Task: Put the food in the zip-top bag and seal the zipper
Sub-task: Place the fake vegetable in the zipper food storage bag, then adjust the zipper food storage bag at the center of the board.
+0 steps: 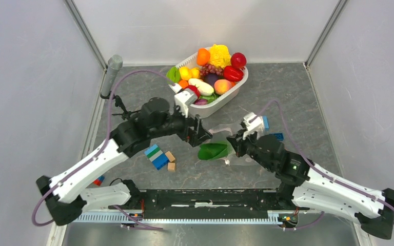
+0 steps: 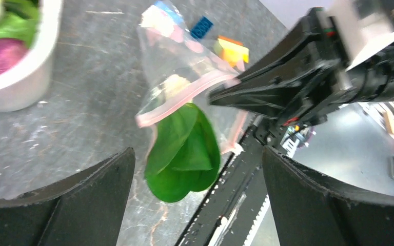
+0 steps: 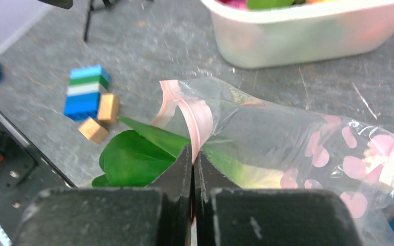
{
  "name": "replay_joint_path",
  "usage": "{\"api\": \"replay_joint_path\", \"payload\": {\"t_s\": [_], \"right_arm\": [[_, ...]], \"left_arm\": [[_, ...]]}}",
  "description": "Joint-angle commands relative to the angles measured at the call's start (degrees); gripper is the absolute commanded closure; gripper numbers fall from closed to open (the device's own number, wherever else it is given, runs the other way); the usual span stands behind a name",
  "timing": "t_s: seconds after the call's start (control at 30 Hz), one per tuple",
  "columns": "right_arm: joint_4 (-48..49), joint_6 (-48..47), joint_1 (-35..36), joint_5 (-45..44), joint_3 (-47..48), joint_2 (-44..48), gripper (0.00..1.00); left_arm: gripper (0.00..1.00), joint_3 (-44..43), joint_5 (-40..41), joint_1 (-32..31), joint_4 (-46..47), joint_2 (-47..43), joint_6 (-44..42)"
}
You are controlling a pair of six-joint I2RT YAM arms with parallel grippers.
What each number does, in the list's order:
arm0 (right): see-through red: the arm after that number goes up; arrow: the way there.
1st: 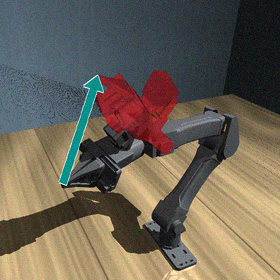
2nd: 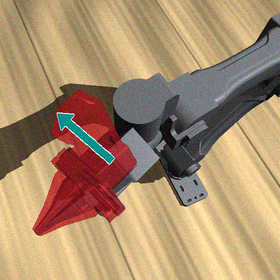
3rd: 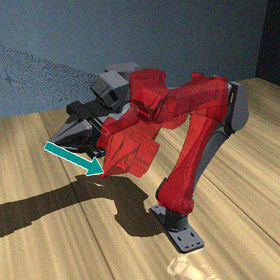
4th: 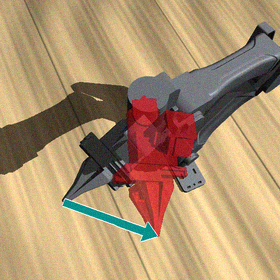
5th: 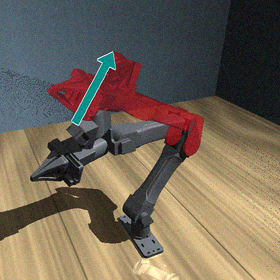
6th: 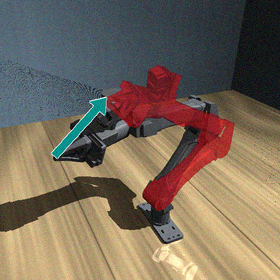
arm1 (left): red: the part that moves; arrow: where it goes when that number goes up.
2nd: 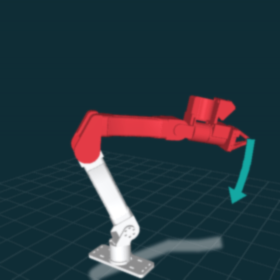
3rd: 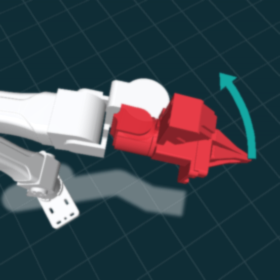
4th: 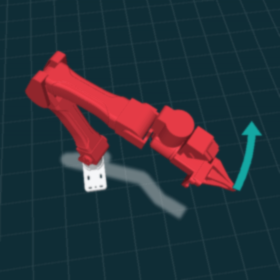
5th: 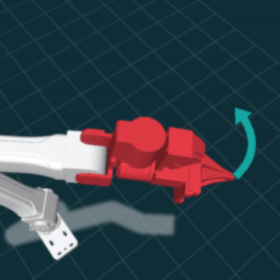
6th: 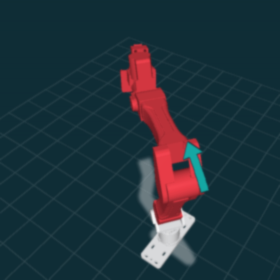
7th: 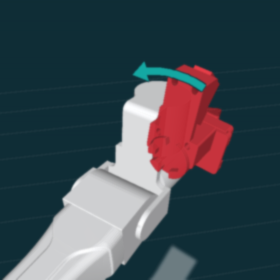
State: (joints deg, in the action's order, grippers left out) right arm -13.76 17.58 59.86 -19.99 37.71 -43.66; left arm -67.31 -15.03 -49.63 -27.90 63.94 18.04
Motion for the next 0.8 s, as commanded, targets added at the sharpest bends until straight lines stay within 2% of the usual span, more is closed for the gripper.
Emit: {"api": "replay_joint_path", "payload": {"t_s": [0.0, 0.07, 0.13, 0.2, 0.27, 0.4, 0.57, 0.67, 0.77], "right_arm": [[17.91, -1.05, -0.07, -0.94, -3.57, 11.26, 1.00], [22.86, -2.02, -0.08, -2.77, -7.57, 16.73, 1.00], [27.66, -2.32, -0.06, -1.70, -11.78, 20.69, 1.00], [23.72, -0.18, -0.09, -3.21, -11.08, 19.82, 1.00], [18.92, 1.71, 0.00, -3.85, -10.15, 18.26, 1.00], [22.79, 5.12, 0.00, -2.27, -15.20, 19.91, 1.00], [21.28, 5.45, -0.05, -1.62, -13.95, 18.11, 1.00], [16.94, 5.55, 0.01, -2.69, -11.31, 15.48, 1.00], [15.05, 5.53, -0.01, -3.13, -10.12, 13.94, 1.00]], "left_arm": [[0.00, 4.53, 11.96, -0.11, 1.55, -8.79, -0.21], [0.00, 7.09, 17.17, -0.12, 2.42, -12.02, 0.21], [0.00, 8.83, 18.99, -0.04, 3.29, -12.96, 0.90], [0.00, 10.09, 18.70, -0.03, 5.54, -12.31, 3.16], [0.00, 11.34, 16.21, -0.02, 10.72, -10.86, 6.11], [0.00, 12.24, 9.70, -0.03, 18.45, -6.59, 8.79], [0.15, 13.51, 5.82, -0.03, 20.14, -0.86, 9.20], [0.16, 18.34, 2.32, -0.01, 24.77, -3.25, 11.53], [0.12, 22.48, 1.48, -0.03, 27.28, -7.73, 11.94]]}}
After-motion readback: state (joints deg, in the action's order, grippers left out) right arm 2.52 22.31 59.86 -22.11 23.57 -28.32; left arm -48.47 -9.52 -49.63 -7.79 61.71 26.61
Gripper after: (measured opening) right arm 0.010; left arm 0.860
